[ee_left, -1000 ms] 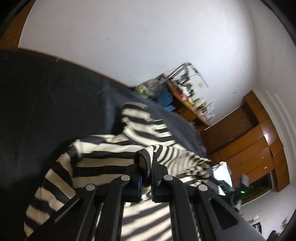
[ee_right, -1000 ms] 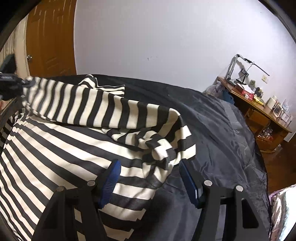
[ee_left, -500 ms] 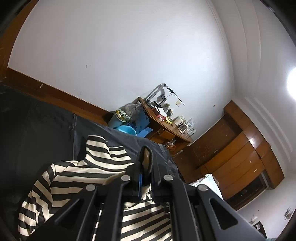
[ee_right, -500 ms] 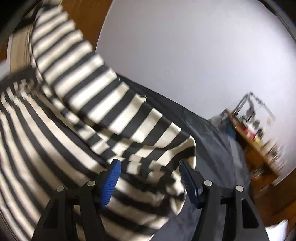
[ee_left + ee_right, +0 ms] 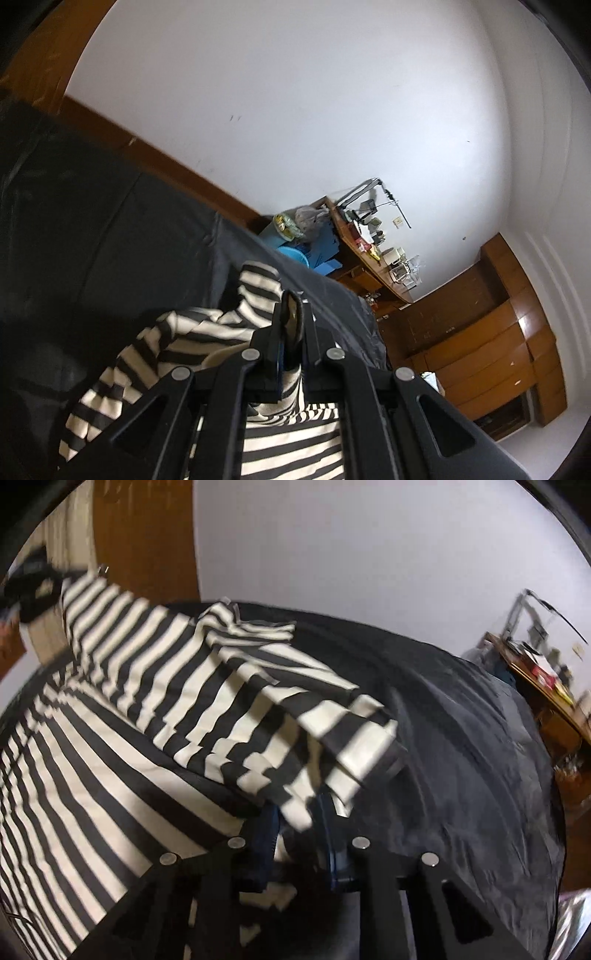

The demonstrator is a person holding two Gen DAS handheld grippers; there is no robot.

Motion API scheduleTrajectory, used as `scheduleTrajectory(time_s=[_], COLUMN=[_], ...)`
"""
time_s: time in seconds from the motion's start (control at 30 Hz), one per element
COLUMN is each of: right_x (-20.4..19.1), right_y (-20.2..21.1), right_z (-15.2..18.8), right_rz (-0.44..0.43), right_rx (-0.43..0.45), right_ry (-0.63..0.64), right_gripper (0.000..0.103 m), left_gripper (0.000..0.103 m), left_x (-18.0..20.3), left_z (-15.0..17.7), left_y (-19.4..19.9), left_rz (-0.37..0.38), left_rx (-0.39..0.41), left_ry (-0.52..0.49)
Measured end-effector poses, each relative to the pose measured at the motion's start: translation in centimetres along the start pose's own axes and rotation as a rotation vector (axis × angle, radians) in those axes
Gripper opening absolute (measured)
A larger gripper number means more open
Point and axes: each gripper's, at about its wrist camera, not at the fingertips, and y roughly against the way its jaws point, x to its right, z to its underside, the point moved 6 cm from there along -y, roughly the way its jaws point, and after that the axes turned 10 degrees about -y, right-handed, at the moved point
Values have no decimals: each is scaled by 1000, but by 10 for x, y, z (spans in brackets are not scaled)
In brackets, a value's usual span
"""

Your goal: Fold clothes

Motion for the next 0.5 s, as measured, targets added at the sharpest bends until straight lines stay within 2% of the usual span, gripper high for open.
scheduleTrajectory(time_s=[0.07,0.17,0.23,0.37,0.5], right_x=[0,3,8,15,13], right_y=[16,29,33,23,-5], right_z=[5,14,17,4,-10], right_rz=[1,-36,-22,35,81], right_rx=[22,10,20,25,-13], right_ry=[-27,-64,-88,-135,-126], right_gripper=[23,23,23,24,24], left_gripper=[7,7,7,7,7], left_x=[-7,-18,-28,-48,-57], left_z=[9,24,34,49,56], left_y=[0,-2,-7,-17,-29], left_rz=[-13,-45,-68,-109,-151], left_rx=[-20,-56,-80,-114,-140], left_ry=[5,14,28,45,22])
